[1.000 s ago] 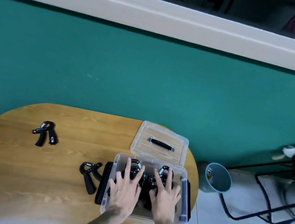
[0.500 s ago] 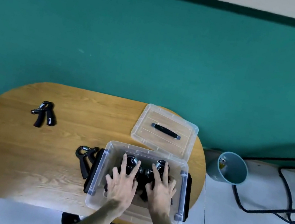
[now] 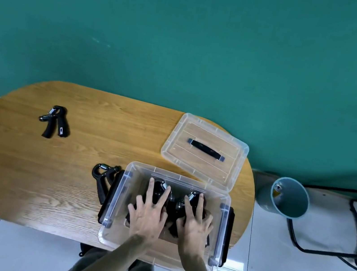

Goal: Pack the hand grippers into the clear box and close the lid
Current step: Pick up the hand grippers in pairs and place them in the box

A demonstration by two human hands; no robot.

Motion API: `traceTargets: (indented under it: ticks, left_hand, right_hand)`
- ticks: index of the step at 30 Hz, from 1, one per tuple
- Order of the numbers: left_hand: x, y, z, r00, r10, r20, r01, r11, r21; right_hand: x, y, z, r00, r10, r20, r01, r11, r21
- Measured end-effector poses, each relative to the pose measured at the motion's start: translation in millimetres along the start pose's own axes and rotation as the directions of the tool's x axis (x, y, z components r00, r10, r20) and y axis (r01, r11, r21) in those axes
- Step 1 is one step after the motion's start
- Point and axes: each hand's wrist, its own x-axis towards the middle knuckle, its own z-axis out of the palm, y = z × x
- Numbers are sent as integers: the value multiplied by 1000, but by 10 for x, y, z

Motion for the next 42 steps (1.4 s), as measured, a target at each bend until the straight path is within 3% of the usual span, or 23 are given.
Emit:
traceTargets:
  ticks: [8, 11, 16, 23, 29, 33, 42]
  left_hand:
    - [11, -49, -23, 998, 52, 27, -52, 999, 3]
    - [-26, -146, -95, 993, 107, -57, -107, 994, 1]
    - [-73, -413, -274, 980, 162, -118, -162, 987, 8]
    - [-91, -933, -630, 985, 11, -174, -25, 997, -75]
    - [-20, -1534, -623, 976, -37, -216, -7, 980, -200]
    - [66, -1817, -543, 984, -46, -173, 1, 969, -248]
    - [242, -2305, -258, 984, -54, 169, 77, 988, -136]
  right_hand:
    - [-11, -33, 13, 1000, 4, 19, -2, 996, -90]
    - [-23, -122, -68, 998, 18, -63, -21, 999, -39]
    - [-71, -389, -218, 984, -143, -107, 136, 988, -71]
    - [-54, -977, -298, 960, -264, -88, 256, 962, -100]
    - [-28, -1655, -259, 934, -358, 4, 353, 917, -184]
    - [45, -1997, -175, 923, -379, 67, 383, 888, -256]
    - [267, -2355, 205, 922, -378, 85, 384, 860, -335]
